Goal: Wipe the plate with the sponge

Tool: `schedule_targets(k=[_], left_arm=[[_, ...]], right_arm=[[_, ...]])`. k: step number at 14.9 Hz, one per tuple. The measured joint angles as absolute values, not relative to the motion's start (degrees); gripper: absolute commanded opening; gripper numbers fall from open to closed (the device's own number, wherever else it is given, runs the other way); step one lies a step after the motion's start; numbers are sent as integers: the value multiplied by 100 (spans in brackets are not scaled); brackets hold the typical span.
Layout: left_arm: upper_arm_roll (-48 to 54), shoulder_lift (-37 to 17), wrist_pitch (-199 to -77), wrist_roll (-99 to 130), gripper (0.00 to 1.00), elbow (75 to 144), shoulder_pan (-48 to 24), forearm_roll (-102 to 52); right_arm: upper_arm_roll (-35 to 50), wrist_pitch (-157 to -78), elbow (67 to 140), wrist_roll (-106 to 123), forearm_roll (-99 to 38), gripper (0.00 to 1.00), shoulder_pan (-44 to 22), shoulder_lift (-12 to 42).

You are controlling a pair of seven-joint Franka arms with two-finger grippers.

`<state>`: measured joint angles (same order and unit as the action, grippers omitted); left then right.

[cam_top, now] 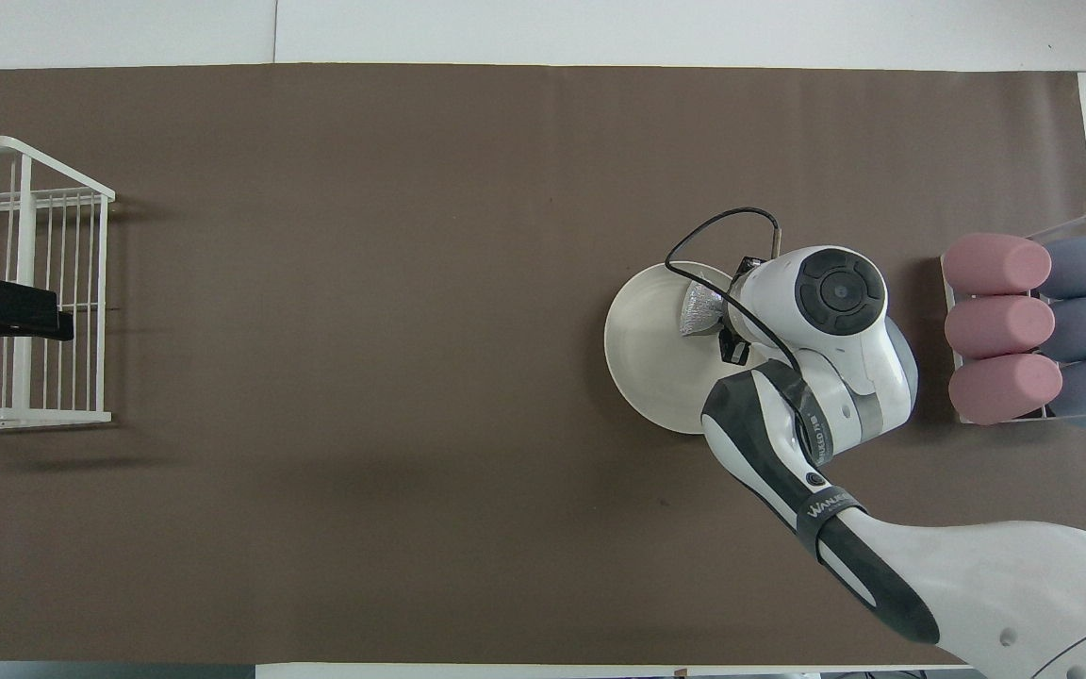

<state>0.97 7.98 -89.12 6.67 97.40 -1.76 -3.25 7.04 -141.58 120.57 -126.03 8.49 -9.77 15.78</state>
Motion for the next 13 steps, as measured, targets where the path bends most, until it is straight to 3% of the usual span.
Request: schedule_targets(k=[8,13], left_arm=[[97,824,-8912,668,100,9740,-176,-325],[94,824,-8912,668,100,9740,-176,-324]], right_arm=[[723,-14073,11997,-13707,848,0,-1934,1570],[719,-13827,11986,-13835,848,0,-2035,1548]])
